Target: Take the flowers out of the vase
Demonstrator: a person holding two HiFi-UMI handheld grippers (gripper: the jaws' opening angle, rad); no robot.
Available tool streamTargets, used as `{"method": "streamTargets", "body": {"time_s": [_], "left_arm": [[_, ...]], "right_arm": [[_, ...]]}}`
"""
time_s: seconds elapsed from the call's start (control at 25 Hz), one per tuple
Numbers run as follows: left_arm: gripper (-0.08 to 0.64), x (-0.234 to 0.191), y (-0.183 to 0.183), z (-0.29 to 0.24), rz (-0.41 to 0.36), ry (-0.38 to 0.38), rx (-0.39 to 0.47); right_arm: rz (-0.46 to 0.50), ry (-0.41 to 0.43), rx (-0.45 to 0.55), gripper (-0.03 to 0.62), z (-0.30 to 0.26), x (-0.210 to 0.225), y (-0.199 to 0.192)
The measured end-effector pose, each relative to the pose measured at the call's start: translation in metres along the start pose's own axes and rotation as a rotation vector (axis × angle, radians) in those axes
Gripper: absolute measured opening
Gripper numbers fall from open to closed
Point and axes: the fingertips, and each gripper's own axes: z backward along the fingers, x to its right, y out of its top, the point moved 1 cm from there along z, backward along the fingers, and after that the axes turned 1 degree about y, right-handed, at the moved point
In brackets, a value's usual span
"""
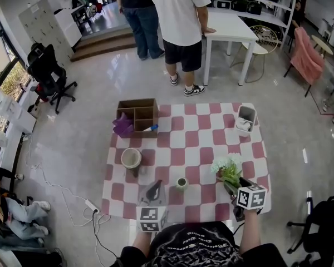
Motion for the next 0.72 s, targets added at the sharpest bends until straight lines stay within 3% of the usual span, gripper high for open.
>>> {"method": "streamTargets", "body": {"time_s": [0.16,0.44,0.64,0.72], "left_arm": [[0.011,0.003,-0.001,0.0,-0.001,-0.011,0.001],[0.011,0.006,-0.002,0.003,0.006,-0.03,0.009],[0.011,0.003,-0.001,0.008,0.012,-0.031,0.018],[0.011,0.002,0.0,0.012,0.015,-0.028,0.024]], "right_arm": [[0.001,0.038,0.031,0.365,0.007,-0.009,0.004],[0.011,0.044,0.154,0.397,0.026,-0.017,0.019],[0.122,-0.082,0.319,0.407,0.051,-0.016,0.045],[0.135,-0.094,0.374,0.405,0.061,-0.019,0.051]]}}
